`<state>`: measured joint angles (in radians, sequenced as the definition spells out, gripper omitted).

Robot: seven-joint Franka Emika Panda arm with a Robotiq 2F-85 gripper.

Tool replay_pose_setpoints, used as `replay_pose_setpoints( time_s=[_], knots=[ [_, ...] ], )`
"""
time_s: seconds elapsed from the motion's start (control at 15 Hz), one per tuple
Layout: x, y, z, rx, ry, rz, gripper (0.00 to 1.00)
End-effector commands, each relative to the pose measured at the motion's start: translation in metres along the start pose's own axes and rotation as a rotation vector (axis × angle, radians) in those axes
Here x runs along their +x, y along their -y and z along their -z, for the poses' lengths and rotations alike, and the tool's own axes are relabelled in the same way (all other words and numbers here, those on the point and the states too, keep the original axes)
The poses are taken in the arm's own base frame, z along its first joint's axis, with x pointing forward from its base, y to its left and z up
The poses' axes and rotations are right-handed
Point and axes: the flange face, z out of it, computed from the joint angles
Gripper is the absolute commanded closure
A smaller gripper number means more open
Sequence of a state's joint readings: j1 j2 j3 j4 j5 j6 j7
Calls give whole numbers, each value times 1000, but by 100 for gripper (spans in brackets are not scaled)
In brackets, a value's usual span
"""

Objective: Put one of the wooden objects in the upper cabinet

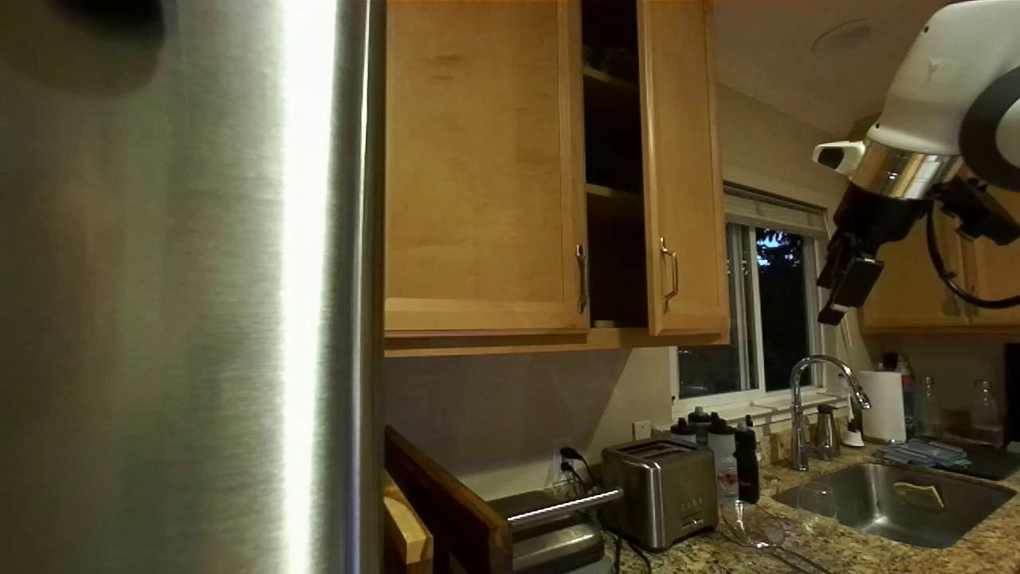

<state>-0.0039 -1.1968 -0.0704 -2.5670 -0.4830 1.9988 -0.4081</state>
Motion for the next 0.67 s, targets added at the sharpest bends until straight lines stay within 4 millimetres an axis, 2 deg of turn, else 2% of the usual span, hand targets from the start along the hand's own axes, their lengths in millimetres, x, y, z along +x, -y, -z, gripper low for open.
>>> replay_pose_setpoints(
  time_s=[0.0, 0.27, 0.6],
  knots=[
    [12, -3, 0, 46, -29, -43, 0],
    [42, -21, 3, 62, -64, -135, 0],
    [102, -50, -9, 77, -153, -308, 0]
  ],
)
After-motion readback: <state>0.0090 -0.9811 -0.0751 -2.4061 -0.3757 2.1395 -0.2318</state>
